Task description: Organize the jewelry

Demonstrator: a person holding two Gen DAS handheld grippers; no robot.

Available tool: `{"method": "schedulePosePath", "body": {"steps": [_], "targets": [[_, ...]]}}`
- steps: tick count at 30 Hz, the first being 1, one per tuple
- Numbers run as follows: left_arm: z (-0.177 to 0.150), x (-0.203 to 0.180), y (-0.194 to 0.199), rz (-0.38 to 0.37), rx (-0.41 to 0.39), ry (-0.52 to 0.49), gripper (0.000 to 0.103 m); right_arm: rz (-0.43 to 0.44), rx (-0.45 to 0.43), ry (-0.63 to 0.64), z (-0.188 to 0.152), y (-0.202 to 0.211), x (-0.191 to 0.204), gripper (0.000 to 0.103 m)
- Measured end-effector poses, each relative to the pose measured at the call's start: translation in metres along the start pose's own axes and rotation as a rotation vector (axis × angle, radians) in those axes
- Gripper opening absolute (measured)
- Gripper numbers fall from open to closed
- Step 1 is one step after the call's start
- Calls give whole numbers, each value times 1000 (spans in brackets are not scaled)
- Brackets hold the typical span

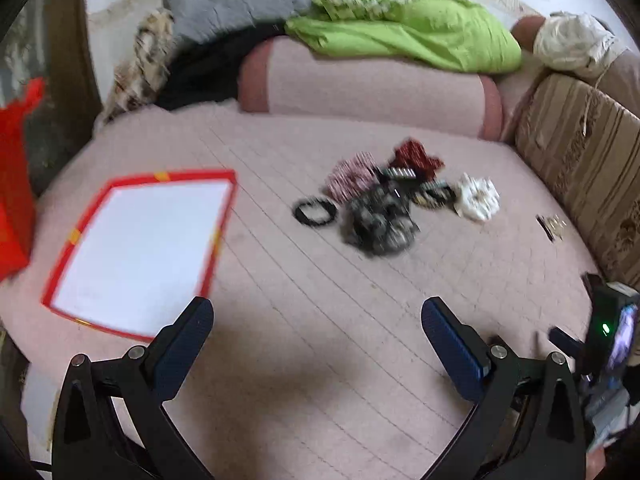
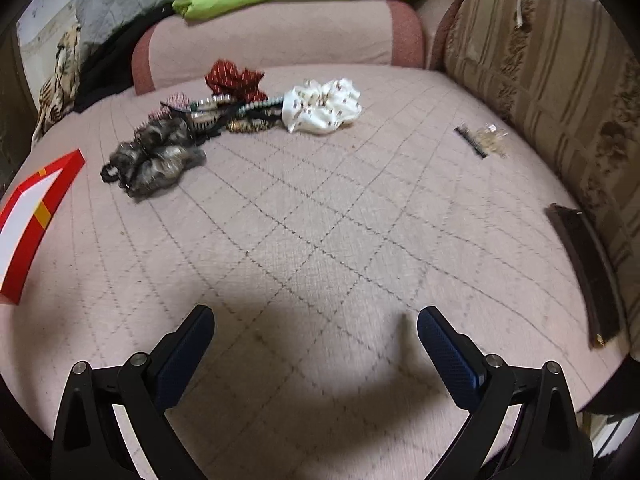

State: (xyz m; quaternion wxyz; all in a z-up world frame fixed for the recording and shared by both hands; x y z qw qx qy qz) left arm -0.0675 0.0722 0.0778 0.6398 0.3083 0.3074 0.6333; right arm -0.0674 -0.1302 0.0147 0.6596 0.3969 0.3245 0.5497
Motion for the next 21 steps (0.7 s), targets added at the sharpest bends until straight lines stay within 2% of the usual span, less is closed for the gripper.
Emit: {"method": "schedulePosePath", "body": {"steps": [4, 8, 16, 21], "targets": [[10, 10, 24, 48, -82, 8, 103, -20, -112, -1, 9, 35, 6, 103], [14, 22, 34, 66, -103, 18, 103, -39, -170, -26, 13, 55, 9, 103], [8, 37, 34, 16, -74, 54, 103, -50, -140, -16, 7, 56, 14, 103], [6, 38, 31, 43, -66, 46, 103, -44, -142, -8, 5, 58, 14, 103]]}}
Point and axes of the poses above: each gripper's, at about its wrist camera, not at the fingertips, and y roughly against the way its jaws point, x to its left, z to its top, the point moved 8 cm from there along -y, roughly the way its jaws point, and after that the axes turned 7 degrees about x, right-handed, at the moved point
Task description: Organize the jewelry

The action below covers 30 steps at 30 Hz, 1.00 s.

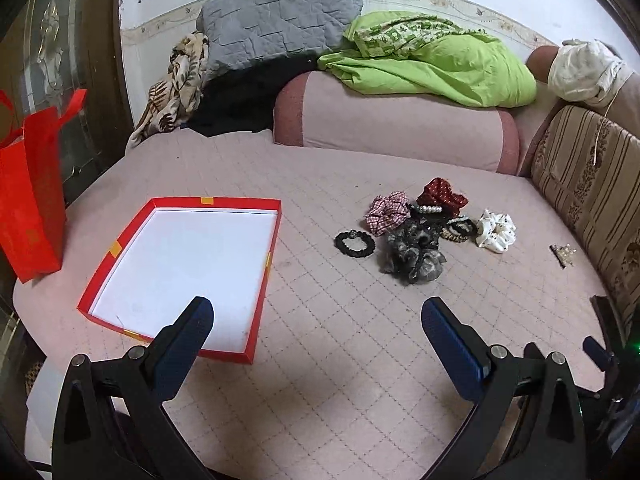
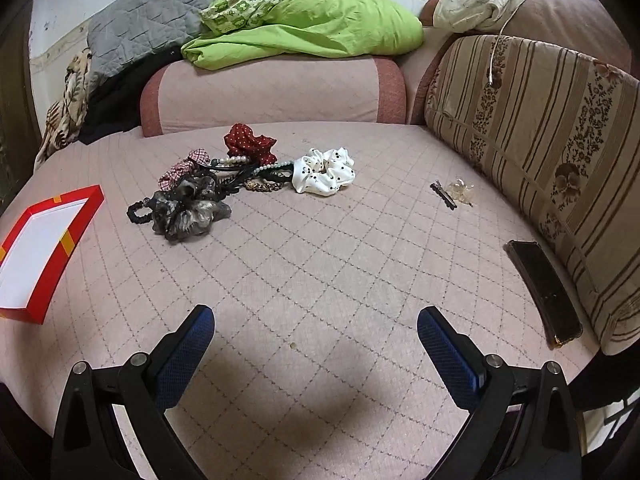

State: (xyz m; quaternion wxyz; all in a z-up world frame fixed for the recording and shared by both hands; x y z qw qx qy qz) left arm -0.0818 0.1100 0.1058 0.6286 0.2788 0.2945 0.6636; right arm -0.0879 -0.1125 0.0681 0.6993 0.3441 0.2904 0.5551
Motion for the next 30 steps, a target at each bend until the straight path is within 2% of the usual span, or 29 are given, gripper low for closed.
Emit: {"method": "schedulePosePath", "body": {"steps": [7, 20, 30], "targets": [[-4, -1, -5, 23, 17, -4, 103, 18, 2, 2, -2, -3, 0, 101], [-18, -33, -26, -32, 124, -76, 103, 61, 53, -37, -9, -22, -10, 101], [-27, -42, -39, -42, 180, -100, 103, 65, 76, -41, -13, -30, -12, 101]]}}
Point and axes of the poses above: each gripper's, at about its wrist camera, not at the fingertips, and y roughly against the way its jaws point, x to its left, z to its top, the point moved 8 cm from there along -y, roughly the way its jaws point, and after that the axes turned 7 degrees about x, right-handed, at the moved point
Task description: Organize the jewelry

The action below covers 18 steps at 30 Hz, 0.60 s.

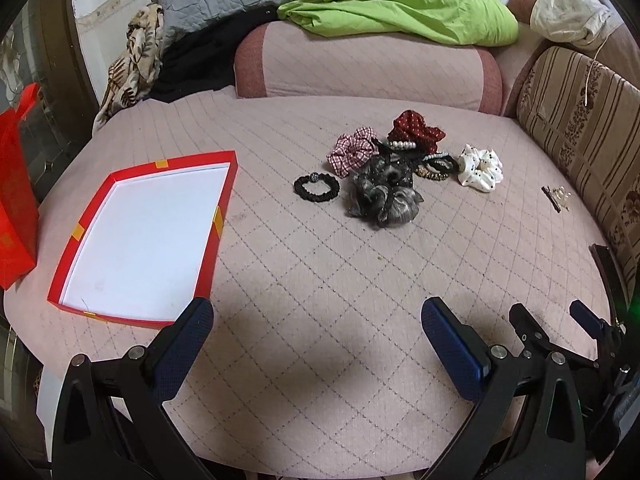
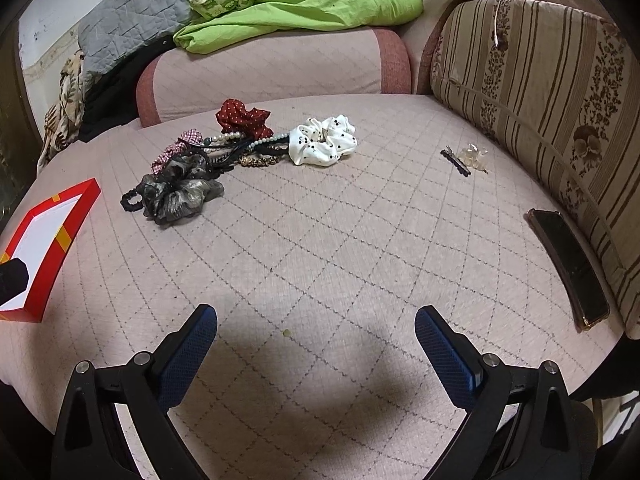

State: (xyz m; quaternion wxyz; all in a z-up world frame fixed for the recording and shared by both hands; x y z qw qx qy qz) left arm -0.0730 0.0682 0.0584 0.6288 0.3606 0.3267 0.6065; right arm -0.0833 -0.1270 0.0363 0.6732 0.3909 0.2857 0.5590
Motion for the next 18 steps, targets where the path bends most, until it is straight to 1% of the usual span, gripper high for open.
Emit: {"method": "schedulePosePath", "body": {"steps": [4, 18], "targets": [[-2, 0, -5, -3, 22, -2, 103, -4, 1, 3, 0, 0, 1, 101], [-7, 3, -10, -24, 53, 12, 103, -12, 2, 27, -3, 0, 4, 101]]}}
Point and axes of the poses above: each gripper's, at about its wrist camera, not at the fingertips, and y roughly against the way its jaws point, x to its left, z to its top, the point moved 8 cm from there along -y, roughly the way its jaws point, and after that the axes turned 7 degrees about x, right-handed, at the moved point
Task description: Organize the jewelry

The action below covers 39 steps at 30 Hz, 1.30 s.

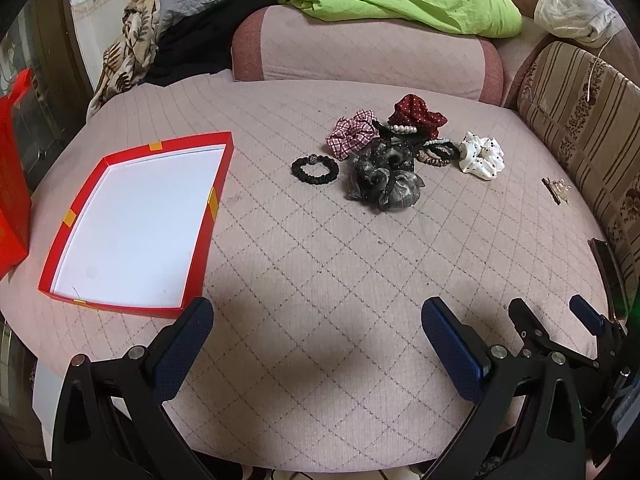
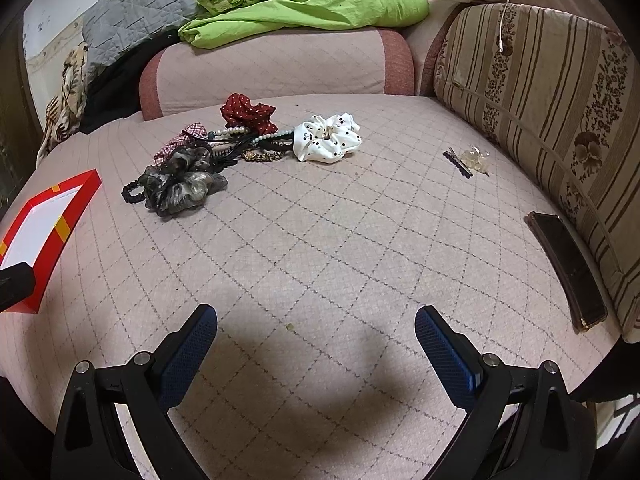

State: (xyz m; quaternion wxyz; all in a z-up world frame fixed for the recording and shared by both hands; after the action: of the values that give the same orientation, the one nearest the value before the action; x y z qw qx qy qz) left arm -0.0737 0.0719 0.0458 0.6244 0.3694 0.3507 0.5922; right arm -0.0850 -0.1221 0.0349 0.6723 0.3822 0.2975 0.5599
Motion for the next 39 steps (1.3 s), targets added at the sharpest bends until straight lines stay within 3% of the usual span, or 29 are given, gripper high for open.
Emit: {"method": "schedulePosePath", "body": {"steps": [11, 19, 23, 25, 28, 32, 39], "targets": [[1, -2, -14, 8, 25, -3, 103, 14, 5, -7, 2, -9, -4, 101], [21, 4, -27, -7, 28, 6, 103, 35, -7, -4, 26, -19, -11, 98], [46, -2, -32, -62, 15, 6, 101, 56, -1, -3, 53, -34, -18, 92], [60, -12, -39, -93, 22, -6, 93, 68, 10, -8, 66, -44, -21, 85], [80, -32, -56, -148, 40, -28, 89, 80, 23, -44, 94, -63, -32, 84], [102, -50, -84, -166, 52, -47, 89, 107, 17, -89, 136, -87, -45, 82], [126, -59, -131, -204, 102, -28, 85, 158, 48, -144, 177, -132, -50, 82]]}}
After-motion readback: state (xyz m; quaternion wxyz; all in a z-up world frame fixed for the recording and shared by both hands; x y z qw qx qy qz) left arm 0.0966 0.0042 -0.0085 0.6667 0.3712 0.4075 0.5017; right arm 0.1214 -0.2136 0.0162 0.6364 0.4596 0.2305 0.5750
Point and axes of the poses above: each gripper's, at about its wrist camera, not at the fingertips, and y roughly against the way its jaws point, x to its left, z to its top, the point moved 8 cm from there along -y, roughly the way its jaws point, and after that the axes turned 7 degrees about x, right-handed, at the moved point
